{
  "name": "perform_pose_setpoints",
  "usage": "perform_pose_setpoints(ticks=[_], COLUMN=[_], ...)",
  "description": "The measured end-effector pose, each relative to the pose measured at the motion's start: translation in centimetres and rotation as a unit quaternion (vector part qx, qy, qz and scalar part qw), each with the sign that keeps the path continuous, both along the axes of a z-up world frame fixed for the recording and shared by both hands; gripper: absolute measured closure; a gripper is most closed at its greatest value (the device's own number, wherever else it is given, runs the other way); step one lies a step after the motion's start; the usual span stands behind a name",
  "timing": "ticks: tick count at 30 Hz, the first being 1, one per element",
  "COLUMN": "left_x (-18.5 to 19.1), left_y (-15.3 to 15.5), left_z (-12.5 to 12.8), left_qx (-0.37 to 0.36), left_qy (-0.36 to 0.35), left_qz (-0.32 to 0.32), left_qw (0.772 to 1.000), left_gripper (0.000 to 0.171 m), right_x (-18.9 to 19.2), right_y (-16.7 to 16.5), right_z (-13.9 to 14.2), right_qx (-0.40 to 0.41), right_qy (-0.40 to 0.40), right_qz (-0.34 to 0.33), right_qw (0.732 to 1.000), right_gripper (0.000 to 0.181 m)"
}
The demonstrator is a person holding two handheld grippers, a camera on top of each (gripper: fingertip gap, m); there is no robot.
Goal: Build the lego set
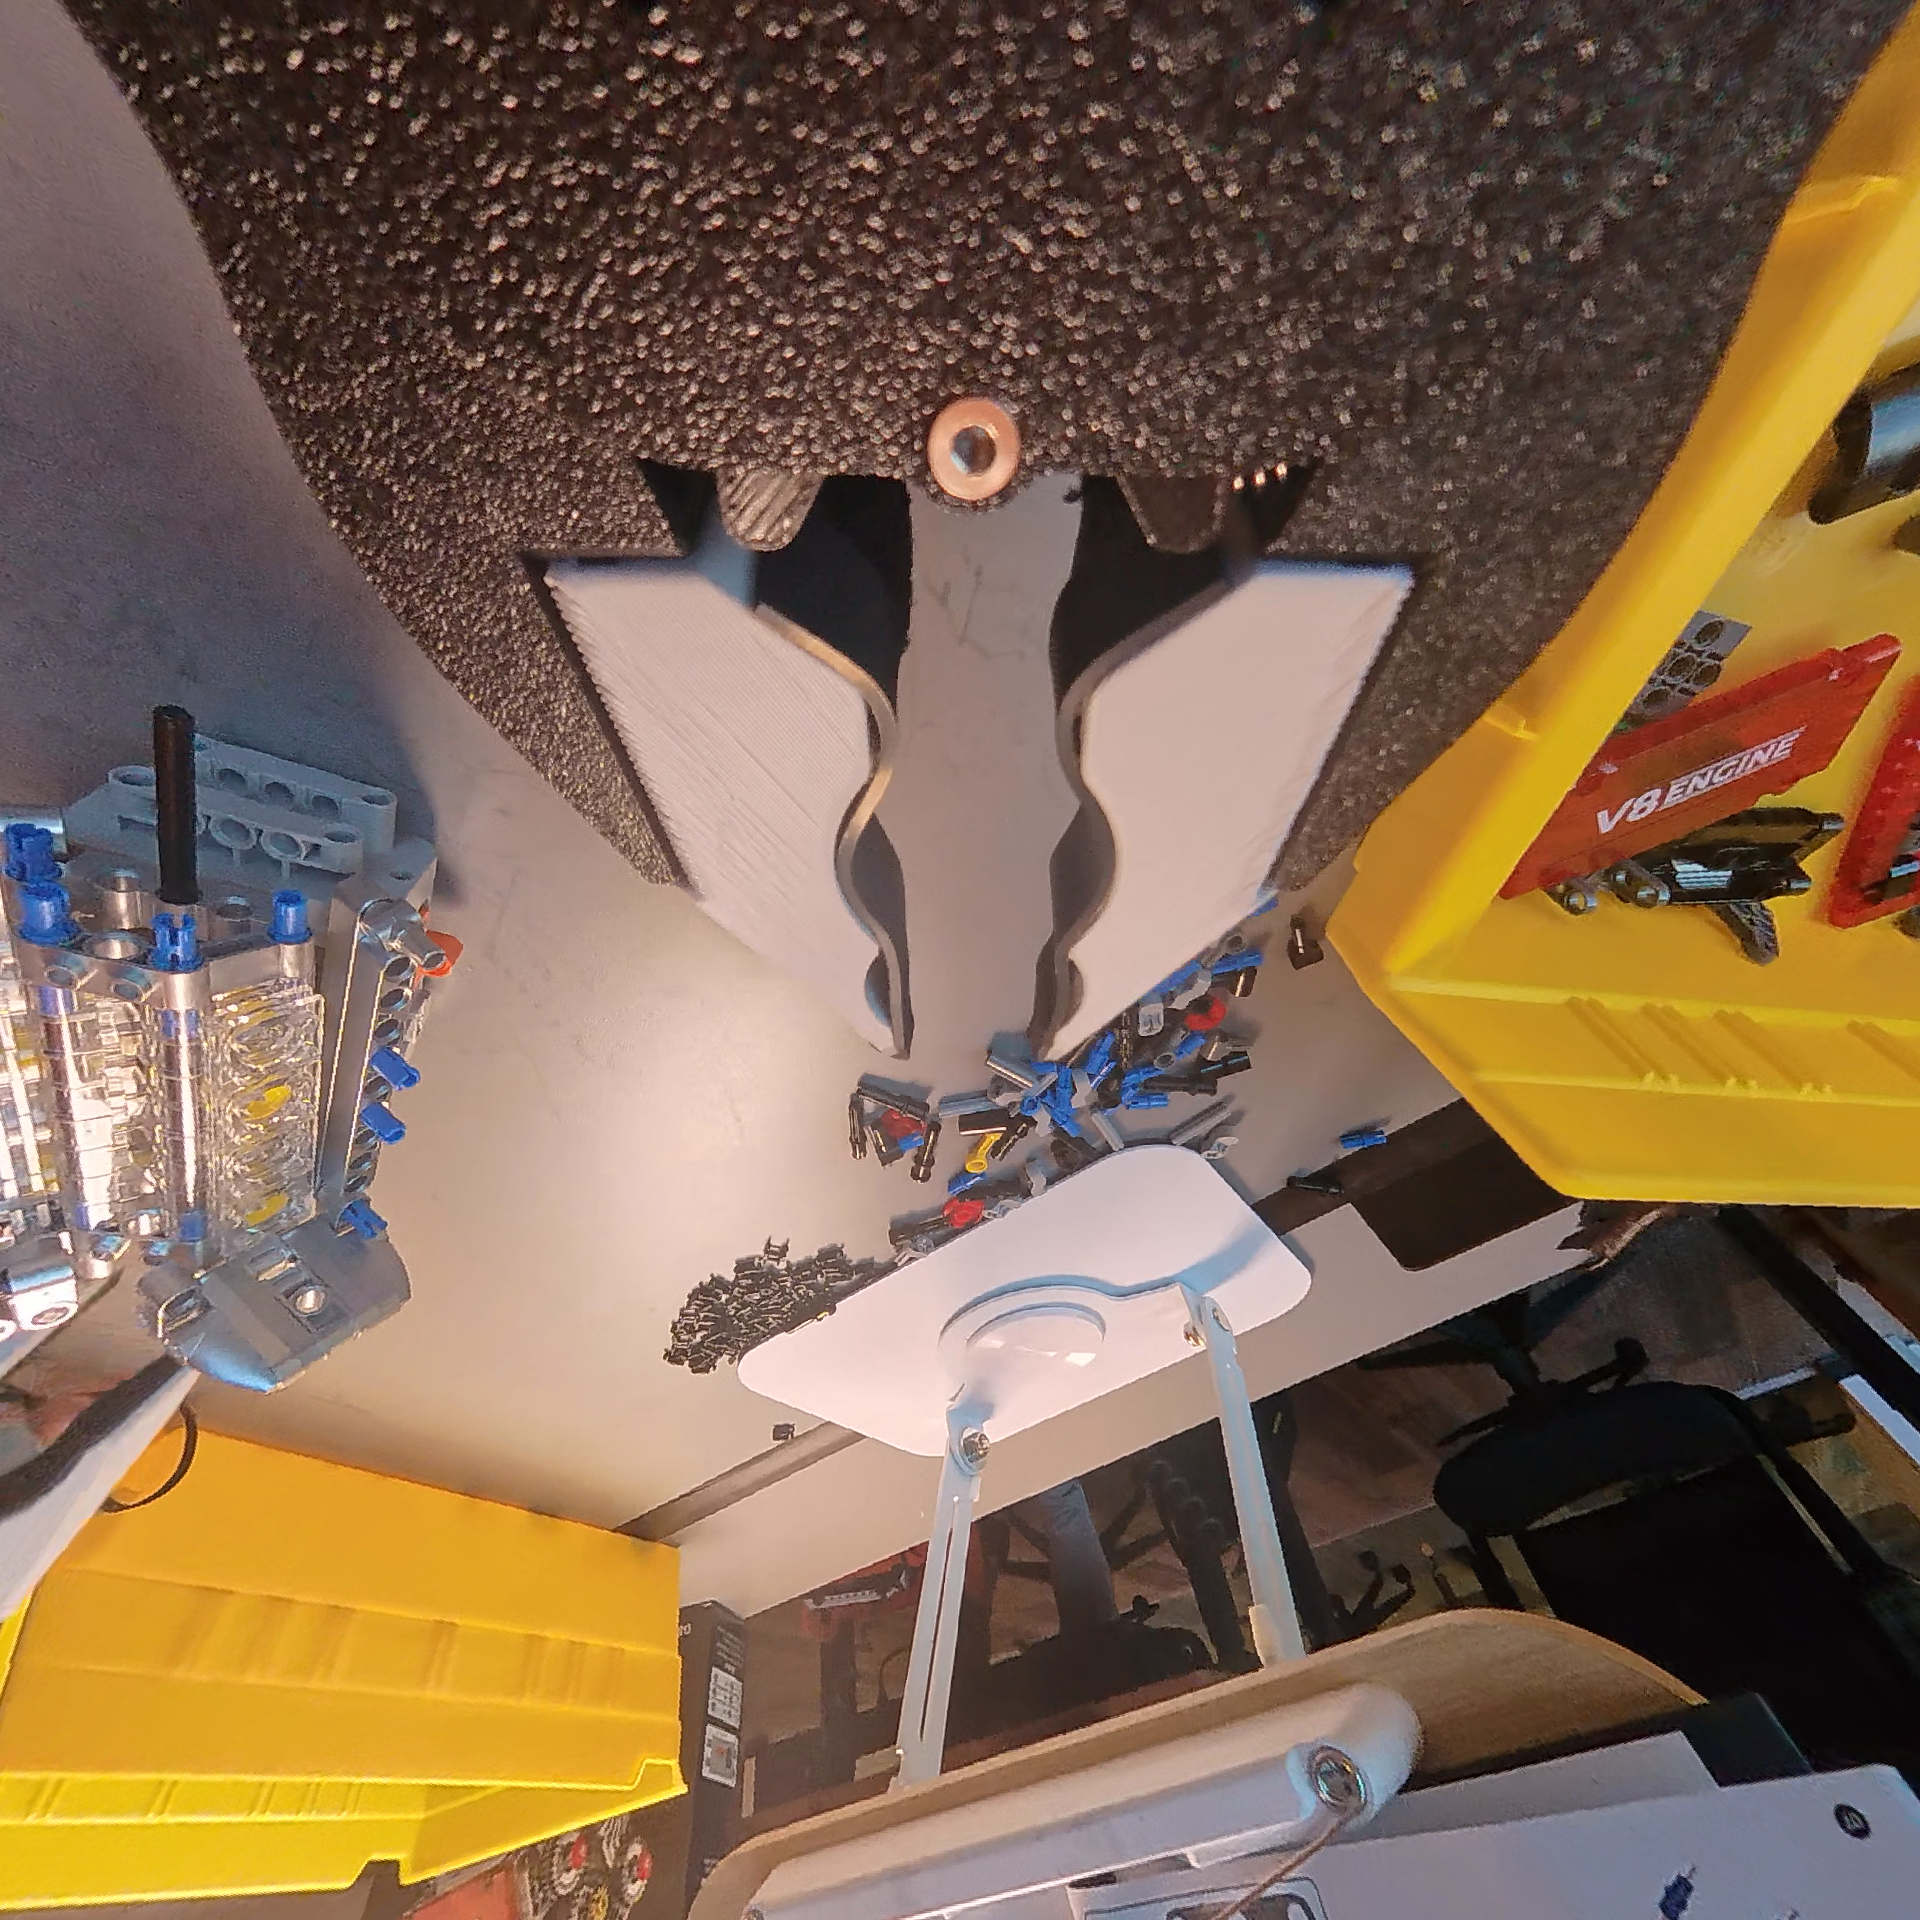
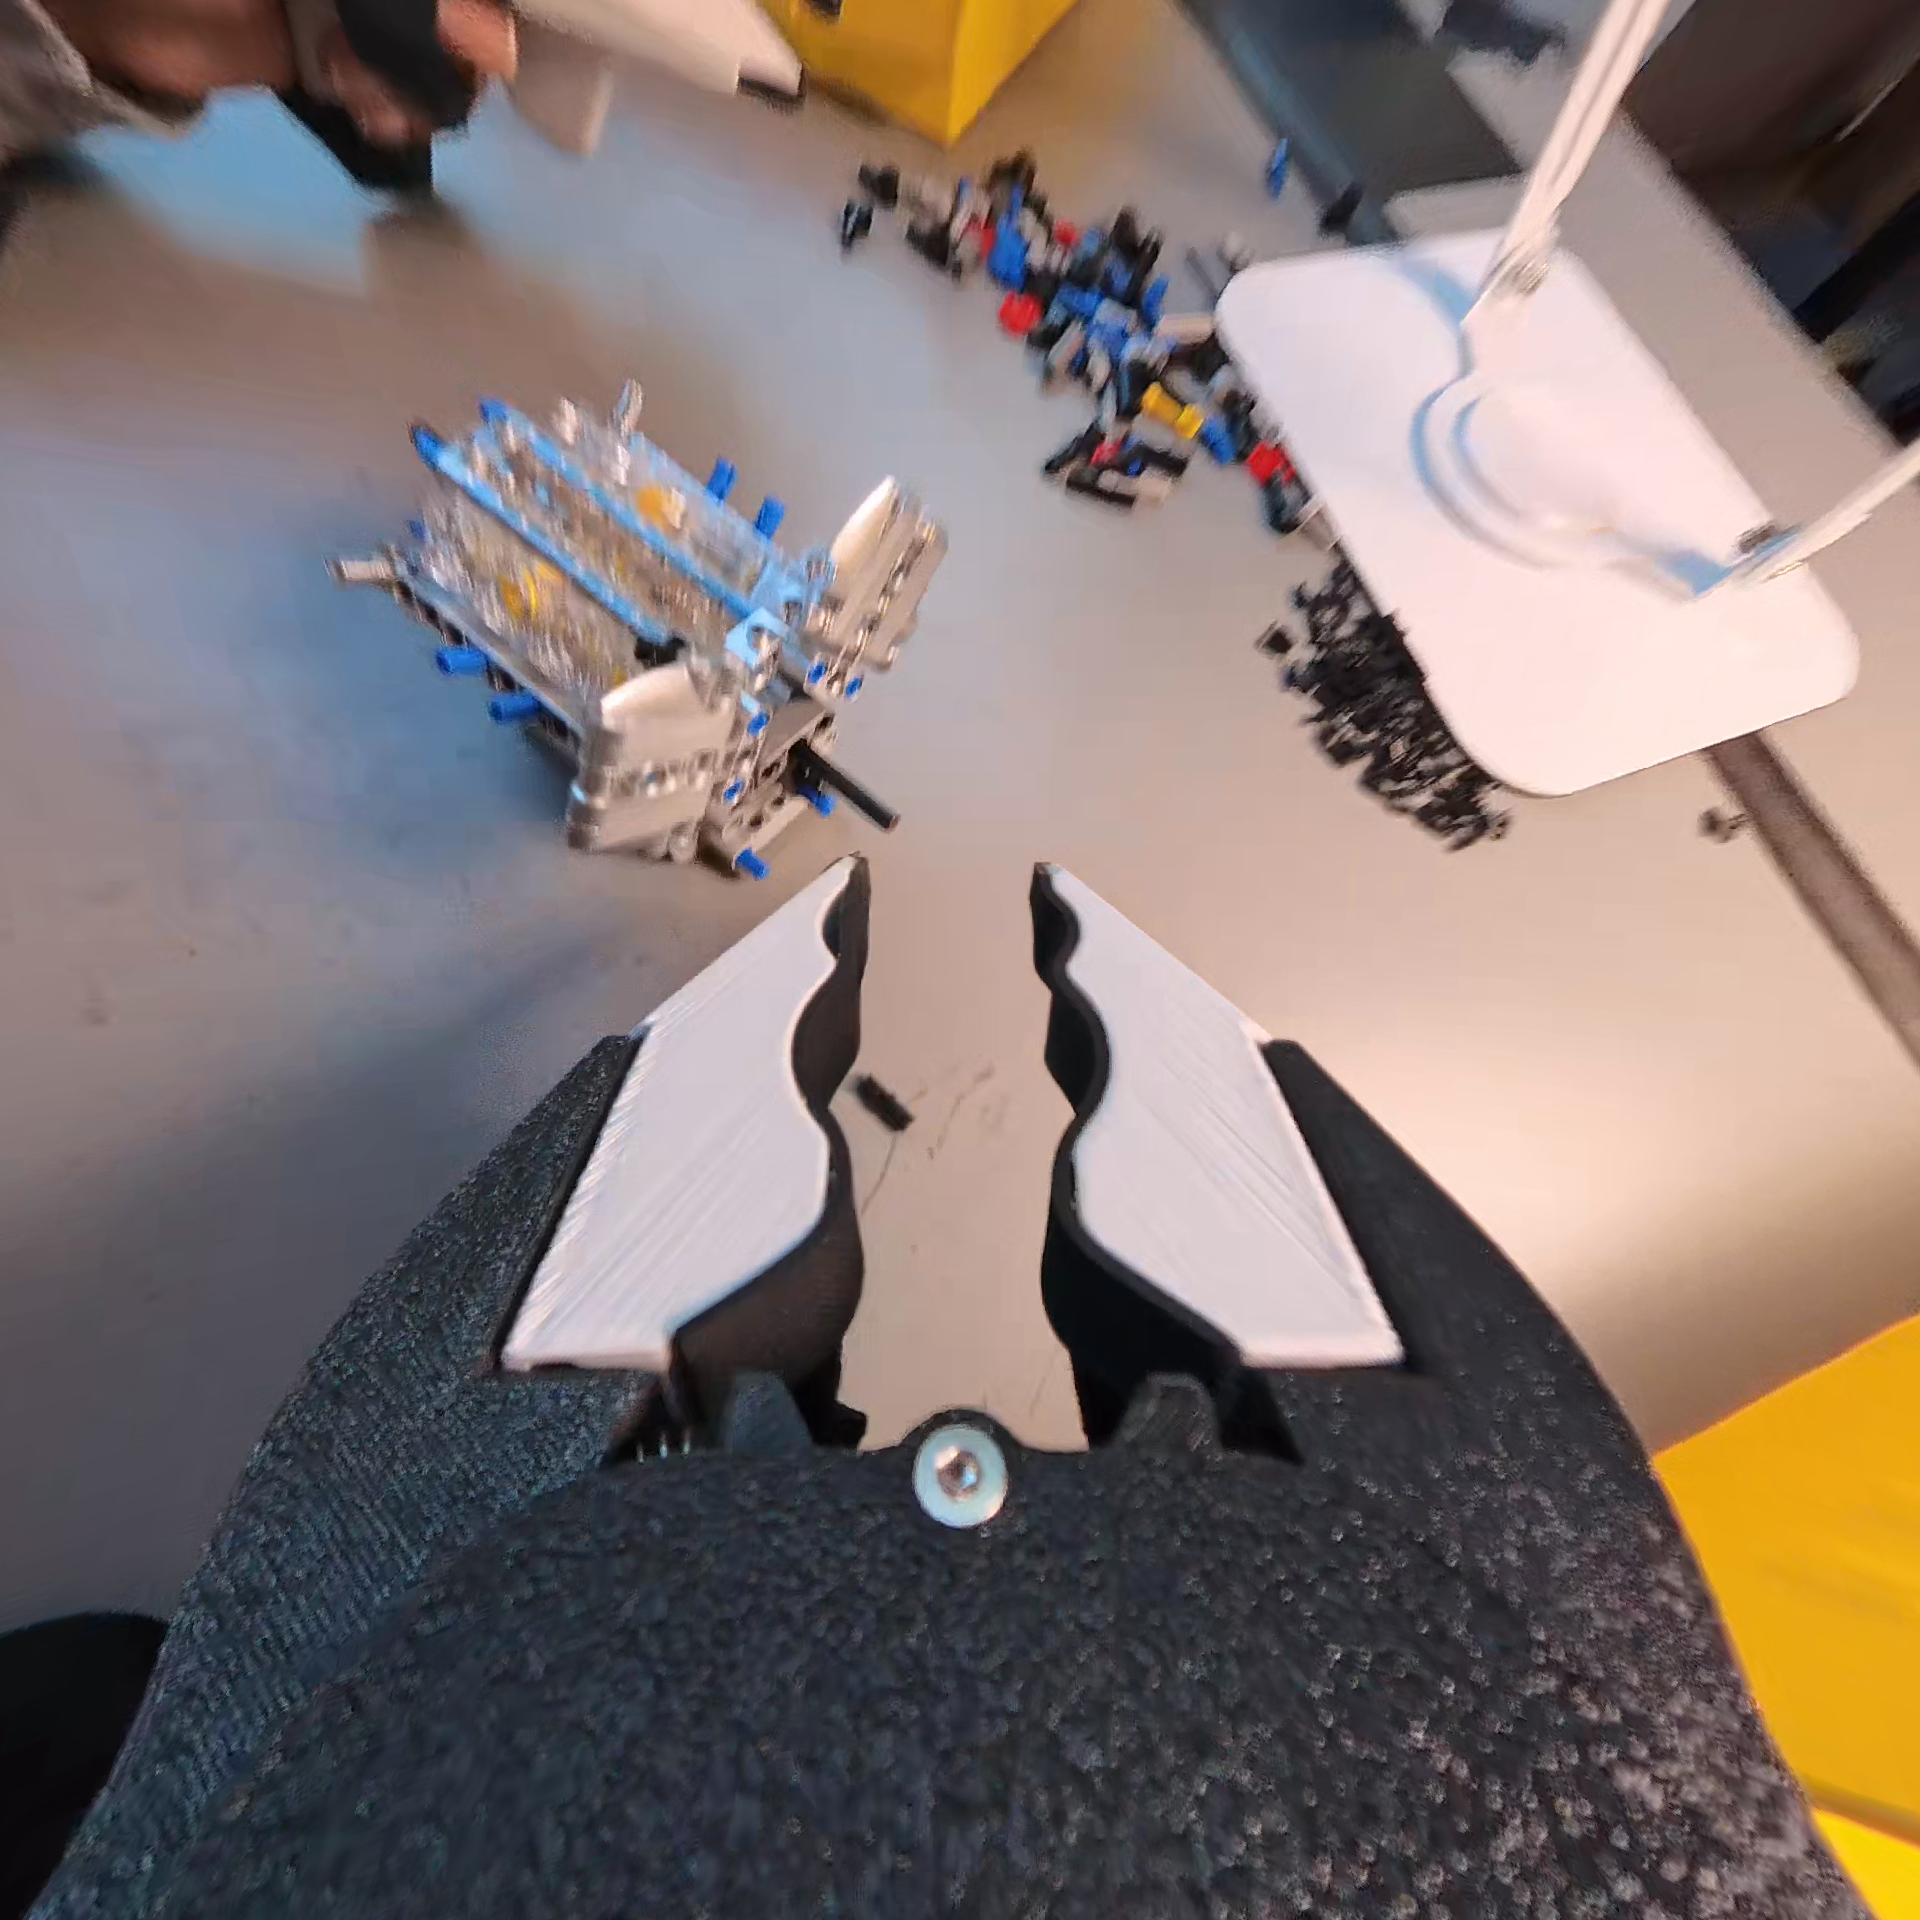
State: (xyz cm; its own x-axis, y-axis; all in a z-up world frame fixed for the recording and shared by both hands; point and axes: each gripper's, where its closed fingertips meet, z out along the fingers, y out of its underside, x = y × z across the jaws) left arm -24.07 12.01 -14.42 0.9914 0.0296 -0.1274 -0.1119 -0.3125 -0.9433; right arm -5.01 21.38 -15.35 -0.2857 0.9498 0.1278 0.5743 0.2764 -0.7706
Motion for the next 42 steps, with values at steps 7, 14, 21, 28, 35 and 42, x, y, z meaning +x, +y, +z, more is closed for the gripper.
perform_pose_setpoints(ticks=[7, 14, 21, 28, 35, 42], left_x=[0.6, 1.1, 1.5, 1.8, 2.0, 1.3], left_y=[0.1, 0.1, 0.3, 0.6, 0.6, 0.5], left_z=[0.4, 0.8, 0.6, 0.3, -0.1, -0.4], left_qx=[0.012, 0.017, 0.014, 0.013, 0.004, -0.004], left_qy=[0.009, 0.015, 0.023, 0.035, 0.074, 0.088], left_qz=[-0.009, -0.009, -0.011, -0.011, 0.000, 0.025], left_qw=[1.000, 1.000, 1.000, 0.999, 0.997, 0.996], left_gripper=[0.149, 0.148, 0.148, 0.148, 0.148, 0.148], right_x=[0.5, 5.3, 7.5, 6.2, 4.3, 1.2], right_y=[3.7, 14.2, 26.8, 31.5, 34.6, 37.0], right_z=[10.0, 15.0, 12.2, 2.5, -1.8, -2.6], right_qx=[0.007, 0.100, 0.141, 0.049, 0.010, -0.016], right_qy=[0.213, 0.241, 0.134, -0.014, -0.070, -0.071], right_qz=[-0.090, -0.251, -0.355, -0.346, -0.346, -0.328], right_qw=[0.973, 0.932, 0.914, 0.937, 0.936, 0.942], right_gripper=[0.128, 0.140, 0.158, 0.157, 0.160, 0.163])
